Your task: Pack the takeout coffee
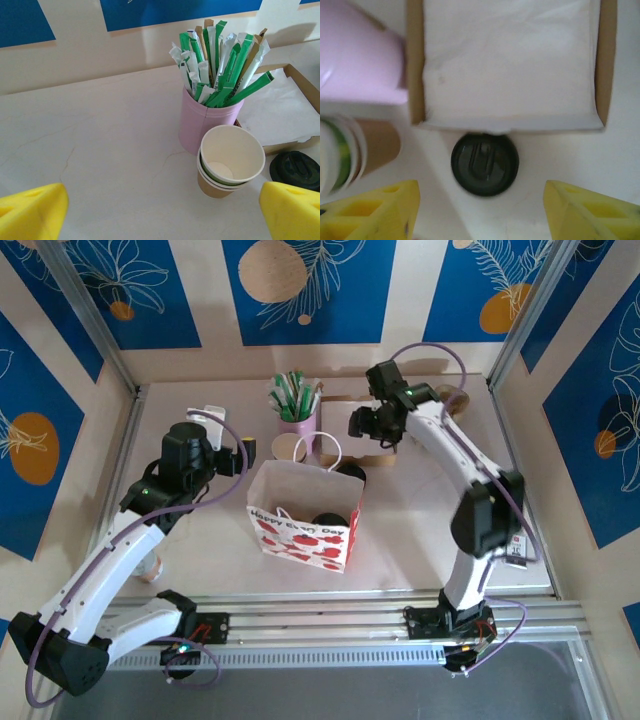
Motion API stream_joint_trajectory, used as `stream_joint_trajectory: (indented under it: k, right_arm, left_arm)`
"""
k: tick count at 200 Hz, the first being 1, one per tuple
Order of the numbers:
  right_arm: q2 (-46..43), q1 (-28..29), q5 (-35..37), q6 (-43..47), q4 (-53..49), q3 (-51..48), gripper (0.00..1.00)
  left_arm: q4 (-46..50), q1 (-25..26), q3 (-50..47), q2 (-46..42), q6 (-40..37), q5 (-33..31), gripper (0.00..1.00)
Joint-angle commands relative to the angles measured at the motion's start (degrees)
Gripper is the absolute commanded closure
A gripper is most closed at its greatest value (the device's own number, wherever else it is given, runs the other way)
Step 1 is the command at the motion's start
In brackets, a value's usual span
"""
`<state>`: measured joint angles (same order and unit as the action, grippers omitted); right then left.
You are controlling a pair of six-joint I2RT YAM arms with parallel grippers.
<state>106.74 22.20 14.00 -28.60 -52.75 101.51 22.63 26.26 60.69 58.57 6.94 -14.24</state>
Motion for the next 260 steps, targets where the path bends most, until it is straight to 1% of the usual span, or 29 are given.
stream_joint_trajectory:
  k: [1, 30, 50, 64, 89, 109, 150, 171, 199, 213, 220, 260]
  right_arm:
    - [8.7, -0.7, 0.8, -2.2, -1.7, 10.0, 0.34]
    - [22.8, -0.5, 6.1, -1.5, -7.7, 25.8, 0.34]
    - [31.4, -1.4, 5.8, -1.8, -12.1, 35.6, 0.35]
    - [35.2, -2.0, 5.7, -1.7, -12.8, 38.8, 0.35]
    - [39.3, -3.8, 3.5, -2.4, -12.1, 40.3, 0.38]
    - [41.4, -4.5, 2.9, -1.6, -11.6, 41.3, 0.43]
    - [45.7, -4.5, 1.7, 0.3, -12.5, 45.0, 0.47]
    - [47.0, -4.4, 1.9, 0.2, -13.6, 46.3, 0.55]
    - [45.8, -4.4, 1.9, 0.1, -13.5, 45.7, 0.64]
    - [44.7, -4.4, 2.3, 0.1, -13.2, 45.2, 0.73]
    - [44.2, -4.3, 2.4, 0.1, -13.0, 45.1, 0.76]
    - [42.4, -4.0, 4.5, 0.7, -13.3, 45.6, 0.76]
  left_arm:
    - [-1.4, -0.4, -0.5, -0.1, -1.0, -1.0, 0.03]
    - [-1.5, -0.4, -0.4, 0.2, -1.3, -1.3, 0.03]
    - [-1.5, -0.4, -0.5, 0.6, -1.6, -1.7, 0.03]
    - [-1.5, -0.5, -0.5, 0.8, -1.7, -1.7, 0.03]
    - [-1.4, -0.4, -0.3, 1.3, -1.8, -1.6, 0.03]
    - [-1.4, -0.4, -0.3, 1.5, -1.8, -1.6, 0.03]
    - [-1.3, -0.5, -0.1, 2.0, -2.2, -1.8, 0.03]
    - [-1.2, -0.5, -0.1, 2.1, -2.3, -2.1, 0.03]
    - [-1.2, -0.5, -0.1, 2.3, -2.4, -2.0, 0.03]
    - [-1.1, -0.5, -0.1, 2.3, -2.4, -2.0, 0.03]
    - [-1.2, -0.5, 0.0, 2.3, -2.5, -2.1, 0.03]
    - [-1.1, -0.5, -0.2, 2.1, -2.5, -2.4, 0.03]
